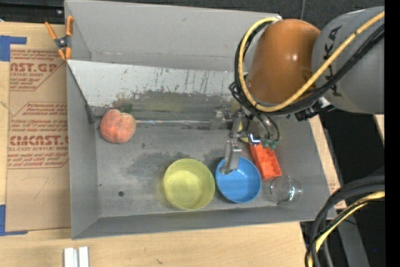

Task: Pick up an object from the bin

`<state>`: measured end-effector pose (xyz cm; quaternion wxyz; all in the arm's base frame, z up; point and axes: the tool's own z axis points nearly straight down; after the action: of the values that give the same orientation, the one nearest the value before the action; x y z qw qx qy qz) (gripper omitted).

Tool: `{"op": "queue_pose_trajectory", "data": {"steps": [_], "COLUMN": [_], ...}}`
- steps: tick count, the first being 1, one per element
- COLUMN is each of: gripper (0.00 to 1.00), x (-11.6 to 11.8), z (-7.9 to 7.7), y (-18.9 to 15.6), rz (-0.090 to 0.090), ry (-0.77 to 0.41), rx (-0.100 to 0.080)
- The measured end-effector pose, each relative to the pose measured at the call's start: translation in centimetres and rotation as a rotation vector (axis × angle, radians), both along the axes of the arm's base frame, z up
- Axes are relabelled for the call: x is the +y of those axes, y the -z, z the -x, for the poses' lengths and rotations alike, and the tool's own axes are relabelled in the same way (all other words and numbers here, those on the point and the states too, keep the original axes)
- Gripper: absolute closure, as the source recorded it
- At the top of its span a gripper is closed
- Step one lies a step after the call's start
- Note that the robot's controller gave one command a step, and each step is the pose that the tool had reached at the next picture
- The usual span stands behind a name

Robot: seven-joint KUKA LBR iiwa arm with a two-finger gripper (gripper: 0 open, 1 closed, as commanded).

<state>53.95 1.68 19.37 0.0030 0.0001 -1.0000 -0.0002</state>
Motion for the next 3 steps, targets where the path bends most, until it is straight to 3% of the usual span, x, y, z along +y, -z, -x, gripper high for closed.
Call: {"op": "queue_pose_trajectory", "data": {"steps": [1, 2, 3], "gripper": [0.00, 0.00, 0.00], "x": [0.0, 3.5, 4.5], "z": [-0.1, 2.2, 3.2], "y": [-0.5, 11.0, 4.0], "rz": [0.000, -0.003, -0.002], "ry": [0.001, -0.441, -0.204], "rx": [-0.008, -0.003, -0.010]}}
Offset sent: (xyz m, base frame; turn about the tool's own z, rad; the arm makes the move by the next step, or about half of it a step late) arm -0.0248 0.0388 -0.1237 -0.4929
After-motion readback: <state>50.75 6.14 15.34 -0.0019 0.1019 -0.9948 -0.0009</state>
